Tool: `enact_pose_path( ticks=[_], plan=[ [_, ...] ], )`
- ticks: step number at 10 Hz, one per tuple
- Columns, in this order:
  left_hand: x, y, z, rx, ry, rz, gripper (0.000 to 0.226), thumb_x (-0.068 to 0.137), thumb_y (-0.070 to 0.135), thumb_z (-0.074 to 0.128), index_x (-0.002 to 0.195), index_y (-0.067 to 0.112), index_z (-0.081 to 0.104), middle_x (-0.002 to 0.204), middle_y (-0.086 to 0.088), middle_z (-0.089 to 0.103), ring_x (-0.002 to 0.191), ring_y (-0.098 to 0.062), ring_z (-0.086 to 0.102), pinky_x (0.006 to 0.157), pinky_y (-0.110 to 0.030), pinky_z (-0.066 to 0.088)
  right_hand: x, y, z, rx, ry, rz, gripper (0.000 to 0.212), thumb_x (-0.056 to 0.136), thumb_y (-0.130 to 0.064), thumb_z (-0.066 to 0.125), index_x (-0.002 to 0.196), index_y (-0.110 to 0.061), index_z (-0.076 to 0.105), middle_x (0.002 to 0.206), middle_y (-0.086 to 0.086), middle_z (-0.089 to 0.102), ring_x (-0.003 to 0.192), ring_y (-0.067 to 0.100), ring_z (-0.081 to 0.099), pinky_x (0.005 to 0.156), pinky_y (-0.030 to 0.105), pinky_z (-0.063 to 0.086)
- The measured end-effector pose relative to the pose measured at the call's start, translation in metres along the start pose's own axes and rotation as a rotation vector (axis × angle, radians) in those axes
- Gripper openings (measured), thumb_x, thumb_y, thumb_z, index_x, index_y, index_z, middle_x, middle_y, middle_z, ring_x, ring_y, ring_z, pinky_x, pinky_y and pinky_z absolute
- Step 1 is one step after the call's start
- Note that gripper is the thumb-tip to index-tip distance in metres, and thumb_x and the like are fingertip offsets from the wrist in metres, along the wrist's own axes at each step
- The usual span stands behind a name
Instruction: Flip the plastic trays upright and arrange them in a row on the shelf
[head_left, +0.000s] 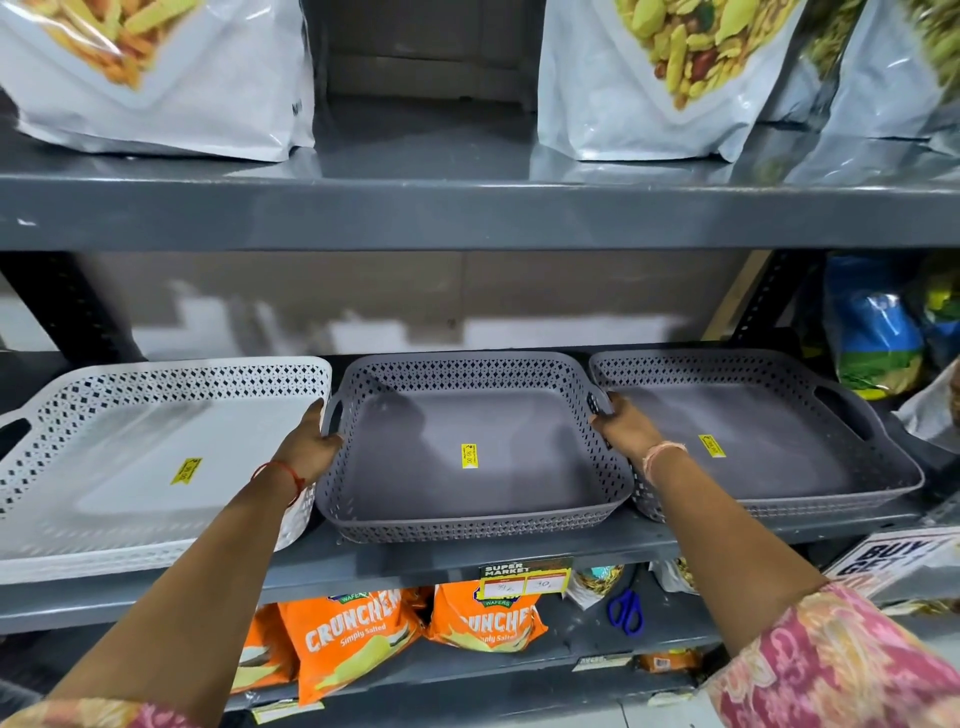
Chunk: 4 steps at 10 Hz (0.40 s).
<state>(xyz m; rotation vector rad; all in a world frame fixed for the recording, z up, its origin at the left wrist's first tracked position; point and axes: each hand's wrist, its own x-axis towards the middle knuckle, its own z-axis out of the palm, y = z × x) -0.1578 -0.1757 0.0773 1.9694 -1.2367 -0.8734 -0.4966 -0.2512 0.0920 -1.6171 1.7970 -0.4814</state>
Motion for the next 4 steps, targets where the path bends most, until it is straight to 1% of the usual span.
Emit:
enact_pose_path(
  ticks=[1, 2, 3, 4],
  plan=[
    [-0.003, -0.002, -0.001, 0.010, -0.002, -0.003, 0.058, 0.093, 0.009, 0.044, 0.144, 0.006, 0.017, 0.151, -0.018, 0.030, 0.136, -0.036, 0.034, 0.111, -0.040, 0.028, -0.004, -0.001, -0.002, -0.027, 0.045, -0.014, 0.058, 0.094, -0.022, 0.046, 0.145, -0.010, 0.019, 0.138, 0.023, 0.048, 0.073, 0.023, 0.060, 0.067, 0.028, 0.046],
    [-0.014, -0.005, -0.007, 0.035, -0.001, -0.007, 0.062, 0.094, 0.018, 0.044, 0.146, 0.007, 0.012, 0.155, -0.018, 0.021, 0.141, -0.033, 0.025, 0.115, -0.039, 0.022, -0.014, 0.001, -0.002, -0.081, 0.108, -0.045, 0.053, 0.095, -0.027, 0.044, 0.140, -0.005, 0.027, 0.123, 0.027, 0.058, 0.075, 0.027, 0.061, 0.066, 0.032, 0.049],
    [-0.033, -0.005, -0.008, 0.085, 0.095, 0.024, 0.059, 0.095, 0.025, 0.042, 0.146, 0.011, 0.015, 0.152, -0.020, 0.027, 0.139, -0.035, 0.031, 0.114, -0.040, 0.026, -0.029, 0.006, 0.002, -0.229, 0.287, -0.206, 0.045, 0.095, -0.025, 0.040, 0.132, 0.001, 0.036, 0.131, 0.028, 0.051, 0.117, 0.039, 0.053, 0.098, 0.043, 0.045],
    [-0.066, 0.002, -0.004, 0.178, 0.207, 0.147, 0.053, 0.096, 0.026, 0.037, 0.144, 0.010, 0.022, 0.153, -0.017, 0.027, 0.141, -0.032, 0.027, 0.115, -0.039, 0.026, -0.051, 0.016, 0.006, -0.379, 0.414, -0.410, 0.051, 0.095, -0.025, 0.031, 0.138, 0.001, 0.033, 0.149, 0.021, 0.032, 0.140, 0.032, 0.028, 0.118, 0.040, 0.022]
  ],
)
